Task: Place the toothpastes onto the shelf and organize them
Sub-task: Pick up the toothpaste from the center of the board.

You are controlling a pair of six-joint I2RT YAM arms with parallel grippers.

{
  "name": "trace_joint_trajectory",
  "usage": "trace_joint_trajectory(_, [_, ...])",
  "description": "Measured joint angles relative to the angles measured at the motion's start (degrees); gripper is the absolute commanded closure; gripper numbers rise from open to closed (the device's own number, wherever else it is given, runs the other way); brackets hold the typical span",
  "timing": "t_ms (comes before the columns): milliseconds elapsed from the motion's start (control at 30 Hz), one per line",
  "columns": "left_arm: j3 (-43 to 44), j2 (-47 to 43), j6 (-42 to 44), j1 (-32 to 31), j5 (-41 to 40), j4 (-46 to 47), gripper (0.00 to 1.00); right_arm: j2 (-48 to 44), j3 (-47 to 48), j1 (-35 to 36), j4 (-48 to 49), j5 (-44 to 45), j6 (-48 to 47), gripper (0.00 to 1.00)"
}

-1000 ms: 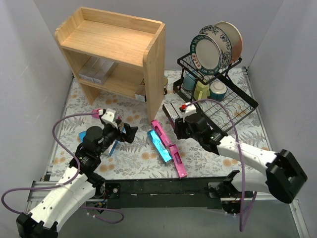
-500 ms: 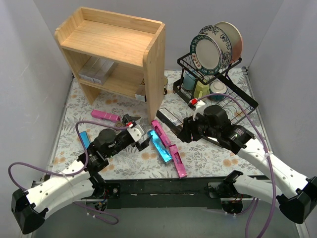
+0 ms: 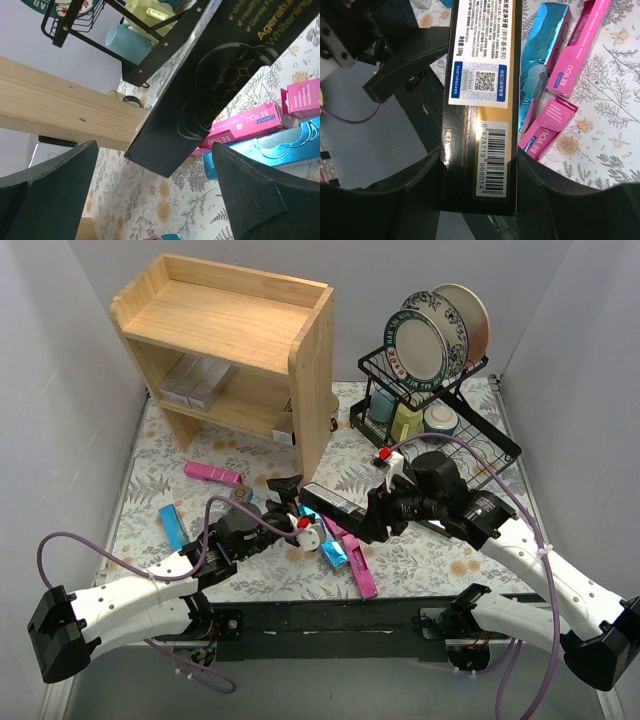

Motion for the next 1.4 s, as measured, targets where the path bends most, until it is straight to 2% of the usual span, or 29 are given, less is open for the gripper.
trace_joint_trajectory(233, [0.3, 2.9, 3.4, -0.8, -0.2, 0.1, 0.11, 0.8, 0.7, 0.0, 0.0, -3.2, -0.9, 0.64])
trace_joint_trajectory(333, [0.8, 3.7, 3.5, -1.1, 0.3, -0.3, 0.24, 1.2, 0.7, 0.0, 0.0, -4.0, -1.2, 0.63])
trace_joint_trajectory(367, [1.0, 3.9, 3.4, -1.1, 0.4, -0.5, 0.33, 1.3, 0.7, 0.0, 0.1, -4.3, -1.2, 0.62])
trace_joint_trajectory(567, [1.7, 4.1, 1.4, -1.1, 1.1, -1.6, 0.55, 1.3, 0.7, 0.0, 0.1, -5.0, -1.3, 0.56])
trace_joint_trajectory(600, [1.8, 4.1, 1.3, -1.1, 1.2, -1.9, 0.61, 1.3, 0.7, 0.0, 0.2, -5.0, -1.3, 0.52])
trace_joint_trajectory(667, [1.8, 4.1, 0.9, -1.1, 1.5, -2.9, 0.65, 1.3, 0.7, -0.1, 0.2, -5.0, -1.3, 0.47])
trace_joint_trajectory(700, [1.8, 4.1, 0.7, -1.1, 1.6, -3.6, 0.68, 1.3, 0.6, -0.1, 0.2, -5.0, -1.3, 0.41])
trace_joint_trajectory(800, [1.8, 4.1, -1.0, -1.2, 1.9, -5.7, 0.69, 1.3, 0.5, -0.3, 1.2, -4.9, -1.4, 0.32])
trace_joint_trajectory(1033, [1.8, 4.4, -11.7, -1.1, 3.3, -7.4, 0.71, -0.7, -0.2, -0.3, 7.2, -1.8, -2.6, 0.21])
trace_joint_trajectory(1200, [1.8, 5.6, -26.4, -1.0, 4.6, -7.4, 0.71, -6.5, -2.8, -0.3, 12.2, 5.9, -2.9, 0.12])
trace_joint_trajectory(1400, [0.8, 5.3, -44.2, -0.6, 6.2, -6.4, 0.71, -14.0, -8.0, -0.4, 20.9, 16.7, -3.3, 0.06])
